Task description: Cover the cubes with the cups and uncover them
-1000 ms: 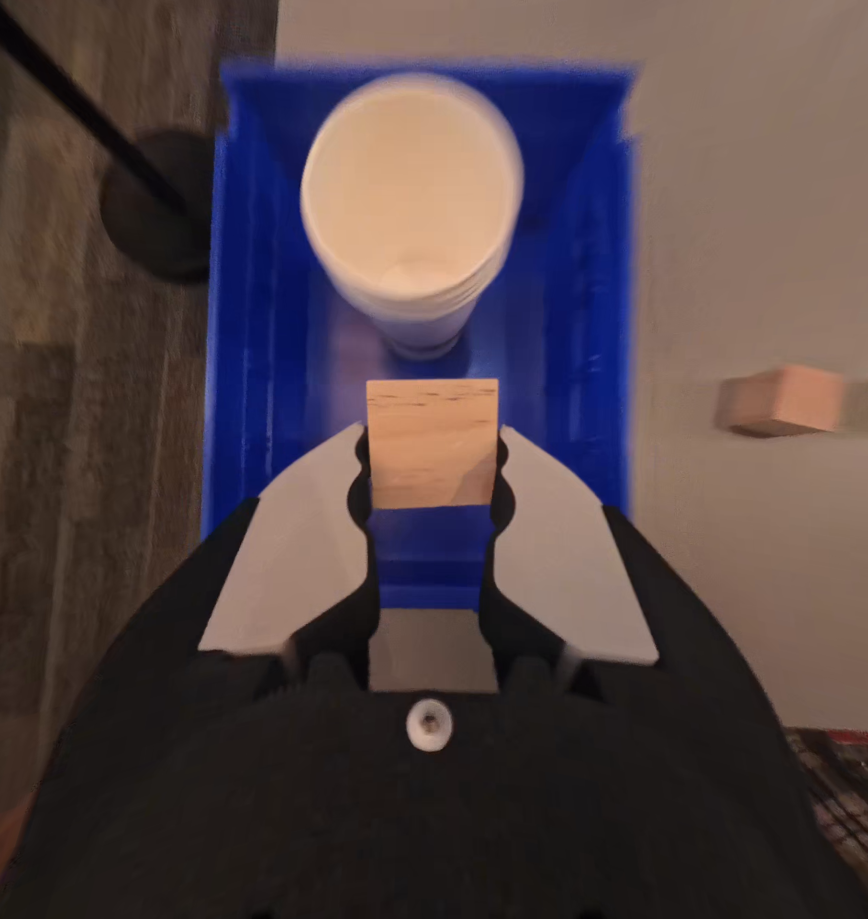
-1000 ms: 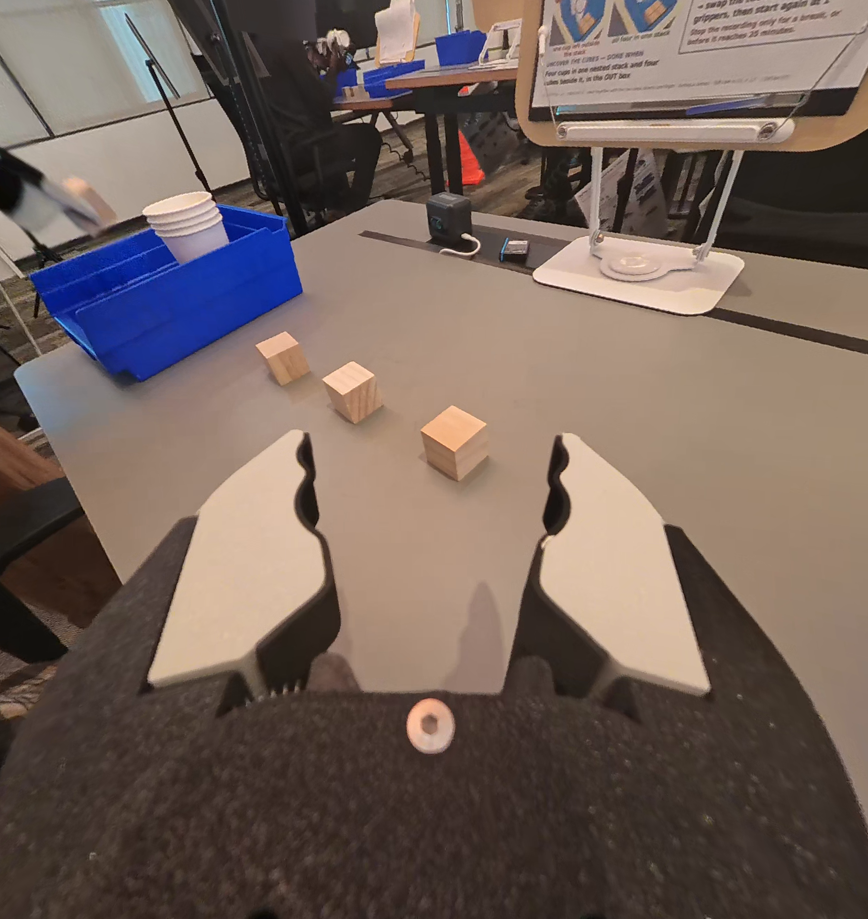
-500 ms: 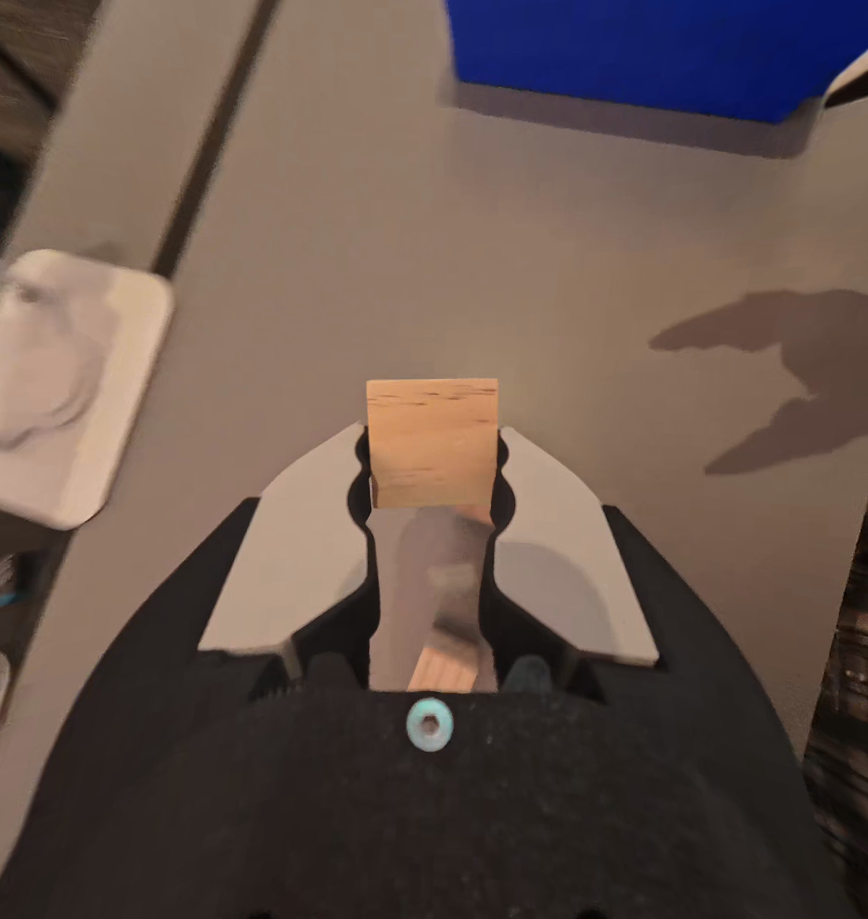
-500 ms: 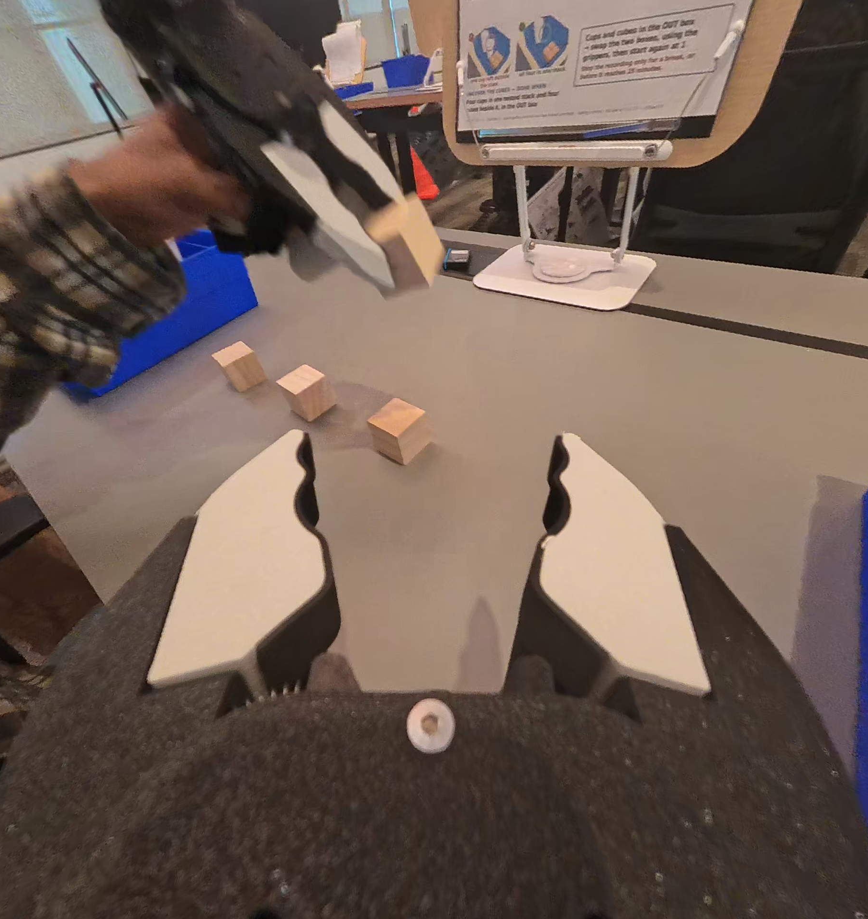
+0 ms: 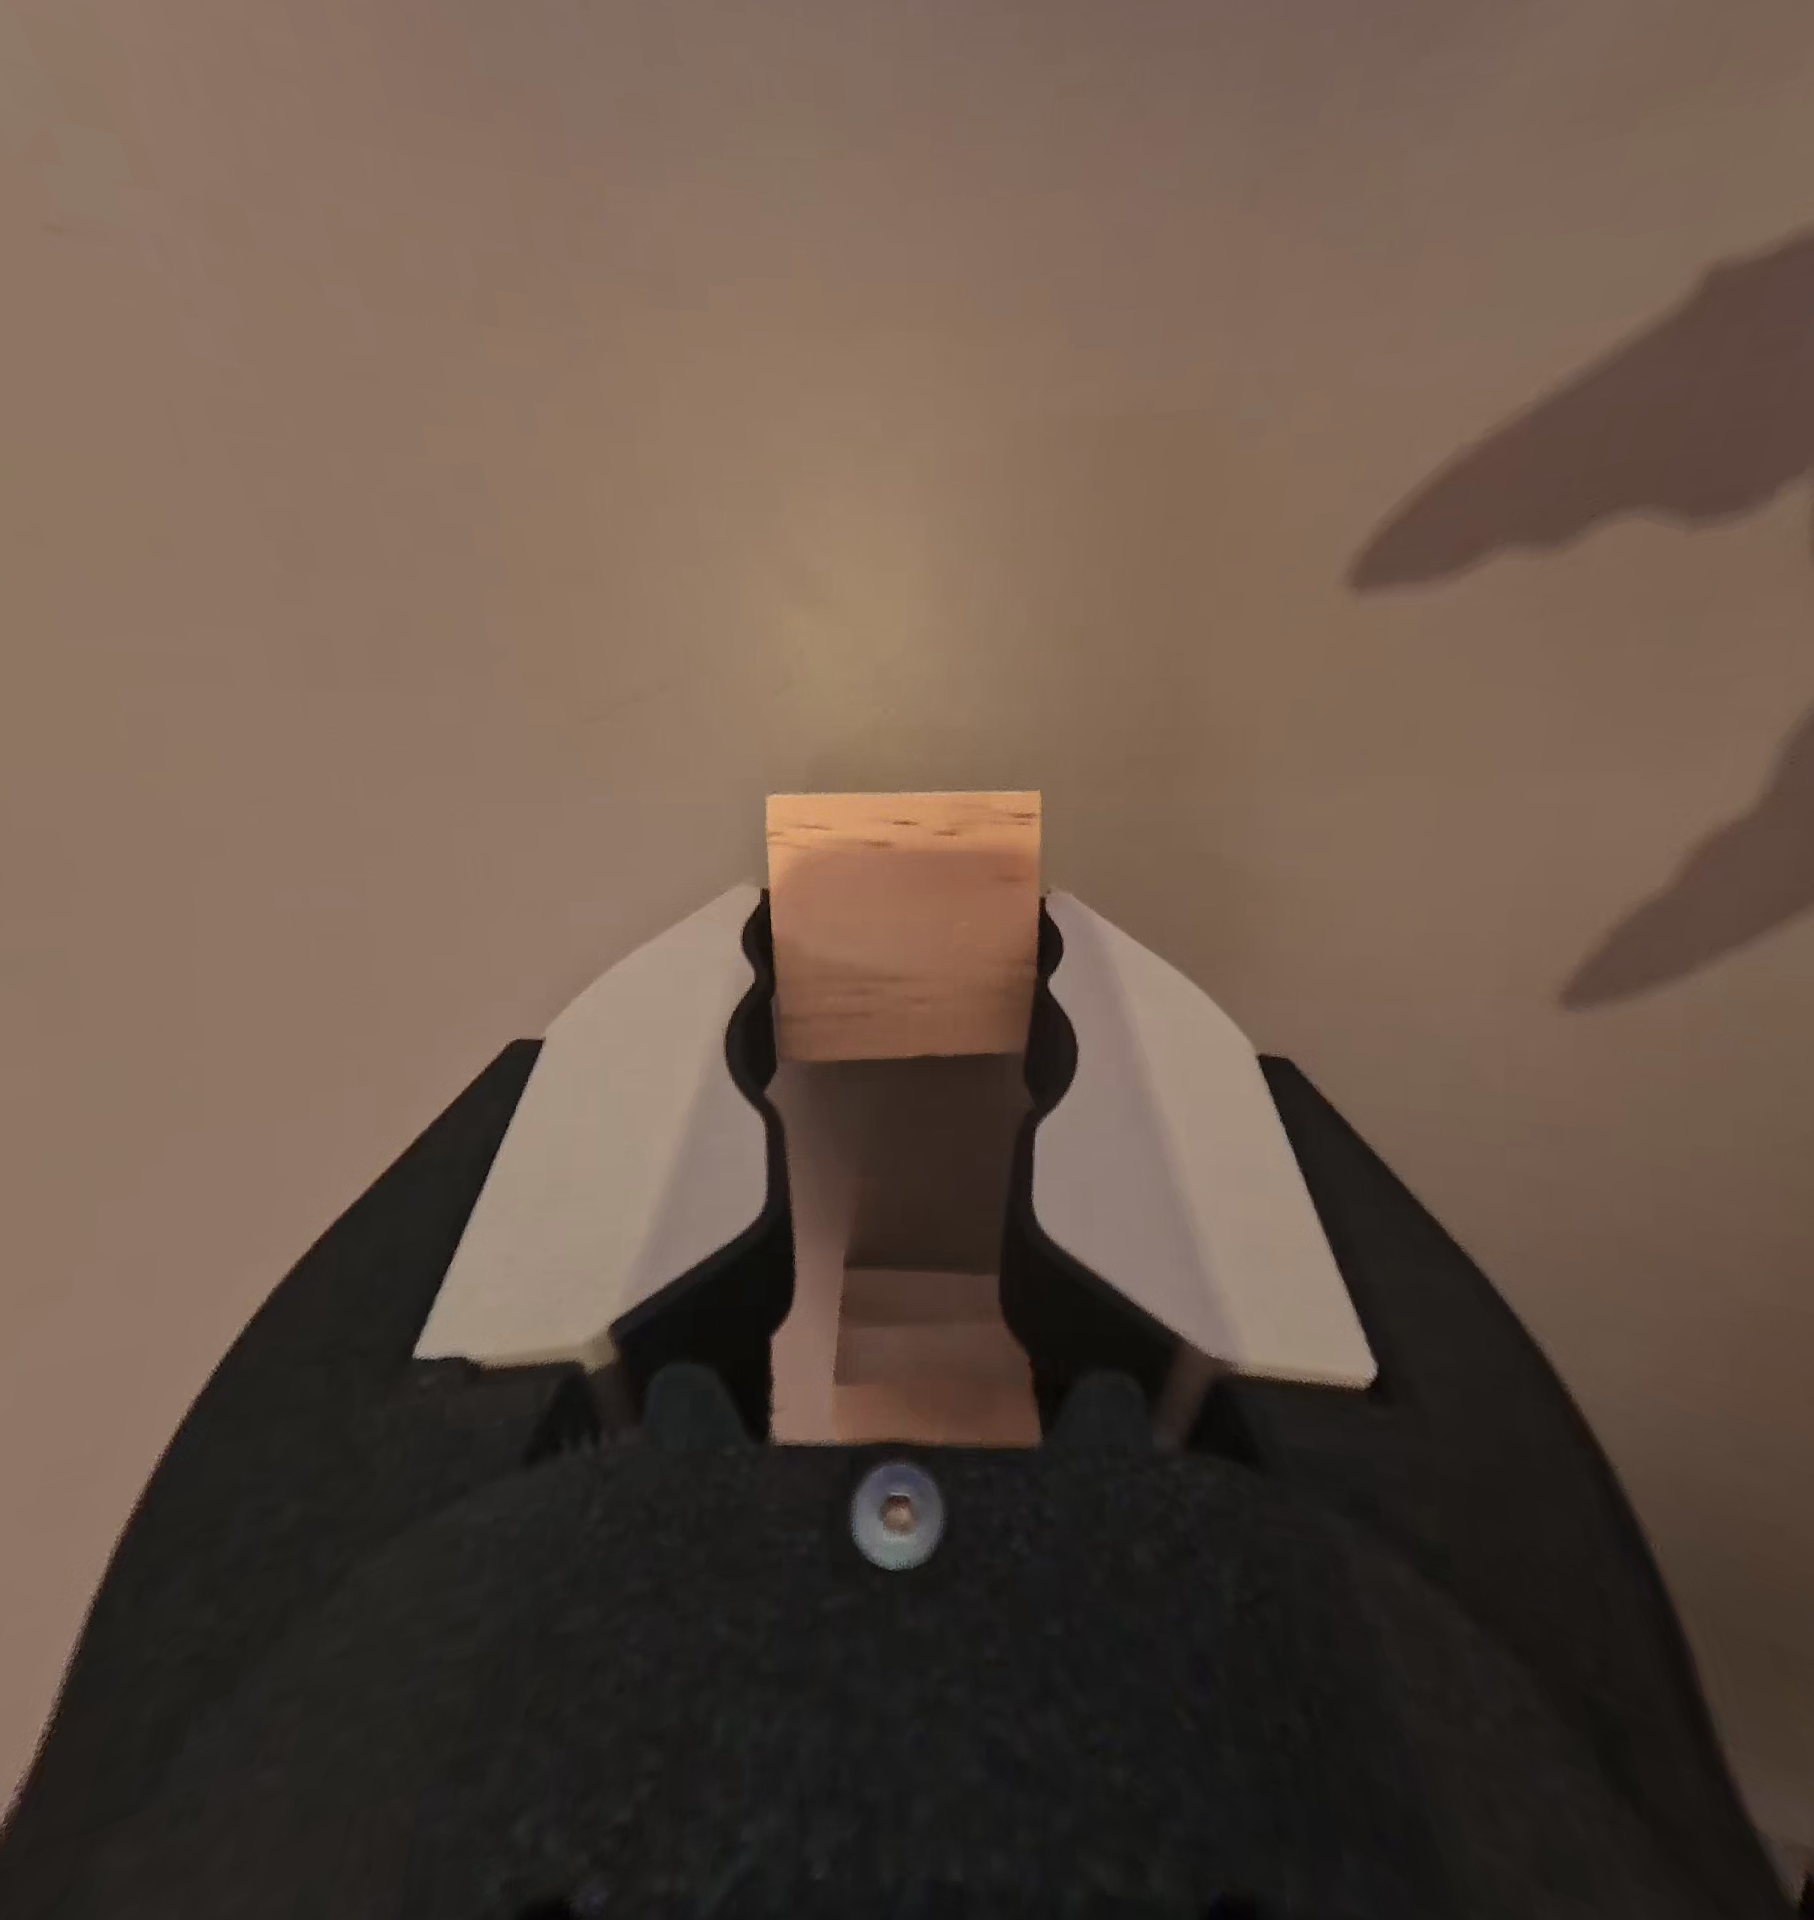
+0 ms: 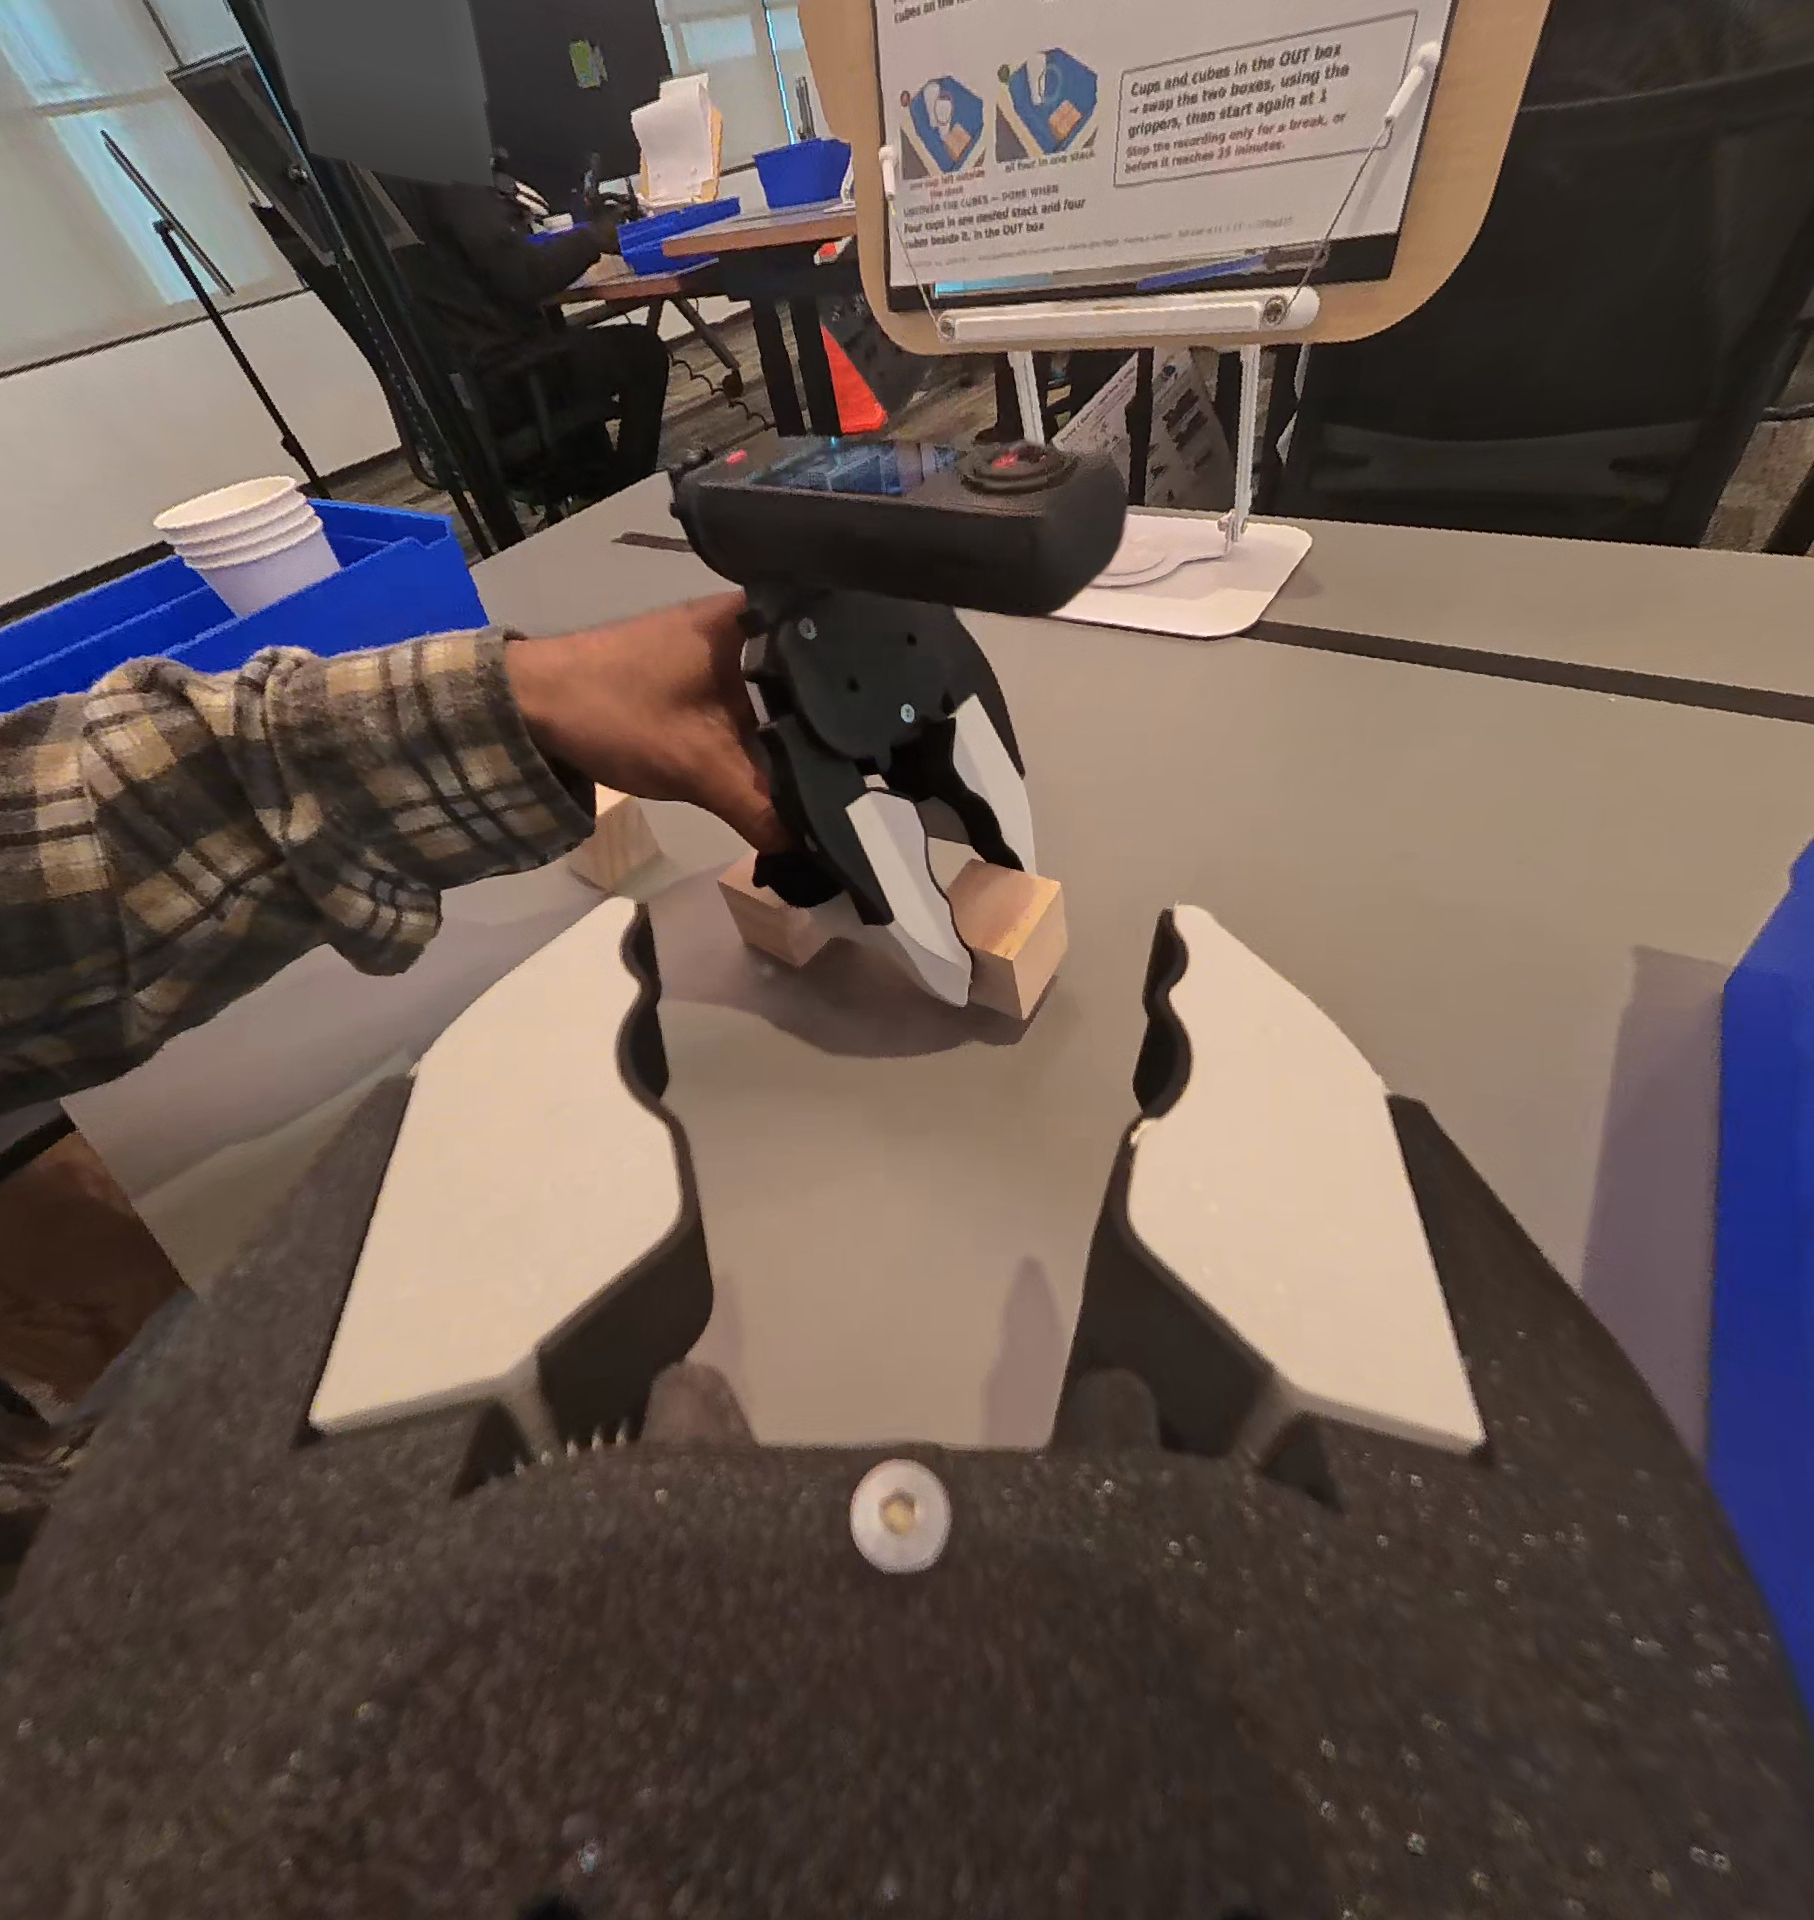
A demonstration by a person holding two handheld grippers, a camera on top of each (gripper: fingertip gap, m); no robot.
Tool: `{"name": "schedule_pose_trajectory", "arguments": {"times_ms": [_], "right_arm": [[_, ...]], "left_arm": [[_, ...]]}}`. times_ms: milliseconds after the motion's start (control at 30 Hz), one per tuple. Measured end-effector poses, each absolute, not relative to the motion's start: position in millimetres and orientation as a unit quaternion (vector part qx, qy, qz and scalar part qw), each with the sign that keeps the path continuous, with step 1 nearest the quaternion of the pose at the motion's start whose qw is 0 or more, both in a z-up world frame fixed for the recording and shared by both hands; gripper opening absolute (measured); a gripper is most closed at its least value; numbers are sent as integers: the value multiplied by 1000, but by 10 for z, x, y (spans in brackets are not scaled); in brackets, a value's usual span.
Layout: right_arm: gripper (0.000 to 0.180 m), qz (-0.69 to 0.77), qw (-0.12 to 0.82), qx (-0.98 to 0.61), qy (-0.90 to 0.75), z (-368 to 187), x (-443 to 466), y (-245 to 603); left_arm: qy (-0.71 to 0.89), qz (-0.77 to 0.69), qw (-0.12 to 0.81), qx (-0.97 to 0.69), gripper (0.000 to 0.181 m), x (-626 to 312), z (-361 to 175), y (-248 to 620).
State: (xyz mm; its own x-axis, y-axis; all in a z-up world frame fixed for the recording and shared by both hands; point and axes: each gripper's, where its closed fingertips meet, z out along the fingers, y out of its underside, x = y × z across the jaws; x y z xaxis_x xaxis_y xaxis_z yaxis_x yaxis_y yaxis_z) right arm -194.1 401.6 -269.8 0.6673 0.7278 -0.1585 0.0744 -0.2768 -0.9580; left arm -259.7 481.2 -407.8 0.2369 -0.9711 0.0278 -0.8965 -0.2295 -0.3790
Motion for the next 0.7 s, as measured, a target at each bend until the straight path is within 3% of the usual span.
{"name": "schedule_pose_trajectory", "arguments": {"times_ms": [333, 467, 567, 700], "right_arm": [[89, 306, 531, -741, -277, -2730, -1986, 4012], [90, 306, 529, -740, -281, -2733, -2011, 4005], [90, 304, 532, -738, -284, -2721, -2017, 3990], [91, 308, 532, -736, -284, -2712, -2034, 3980]], "left_arm": [[609, -137, 102, -775, 46, -2614, -4276, 4778], [603, -91, 111, -784, 93, -2750, -4266, 4872], [574, -90, 173, -796, 101, -2914, -3917, 4999], [497, -141, 310, -798, 109, -3308, -3009, 5019]]}}
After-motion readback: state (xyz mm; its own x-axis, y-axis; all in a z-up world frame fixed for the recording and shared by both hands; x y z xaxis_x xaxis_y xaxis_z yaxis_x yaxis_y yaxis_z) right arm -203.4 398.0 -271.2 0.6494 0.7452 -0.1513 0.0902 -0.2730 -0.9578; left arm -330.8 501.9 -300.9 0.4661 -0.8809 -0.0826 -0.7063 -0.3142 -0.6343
